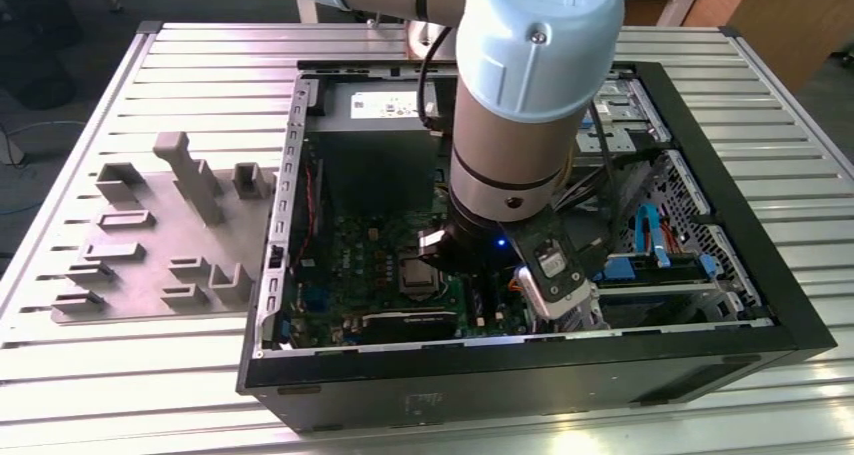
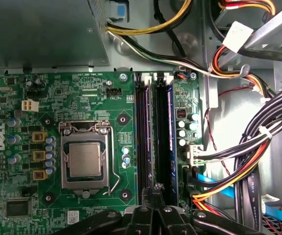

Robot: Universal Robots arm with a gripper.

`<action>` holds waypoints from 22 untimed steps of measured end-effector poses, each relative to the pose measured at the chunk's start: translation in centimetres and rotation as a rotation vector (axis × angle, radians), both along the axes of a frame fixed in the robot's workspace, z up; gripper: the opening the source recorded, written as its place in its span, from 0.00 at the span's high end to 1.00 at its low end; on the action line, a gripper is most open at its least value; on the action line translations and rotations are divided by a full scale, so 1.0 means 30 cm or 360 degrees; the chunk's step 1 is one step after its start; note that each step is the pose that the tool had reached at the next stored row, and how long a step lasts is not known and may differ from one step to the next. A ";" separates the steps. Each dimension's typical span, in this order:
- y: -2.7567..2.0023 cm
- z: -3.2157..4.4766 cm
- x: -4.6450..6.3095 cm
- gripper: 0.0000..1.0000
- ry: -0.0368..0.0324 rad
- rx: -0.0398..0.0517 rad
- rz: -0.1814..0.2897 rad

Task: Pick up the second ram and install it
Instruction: 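Press down the second ram until it locks into place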

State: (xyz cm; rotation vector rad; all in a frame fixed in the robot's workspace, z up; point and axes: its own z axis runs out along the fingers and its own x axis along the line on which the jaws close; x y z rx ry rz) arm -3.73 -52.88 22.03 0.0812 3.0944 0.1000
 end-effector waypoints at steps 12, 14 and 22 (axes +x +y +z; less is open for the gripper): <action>0.000 -0.015 0.000 0.89 0.0000 0.0002 0.0000; 0.000 -0.015 0.000 0.89 0.0000 0.0003 0.0000; 0.001 -0.004 0.000 0.89 -0.0002 0.0008 0.0000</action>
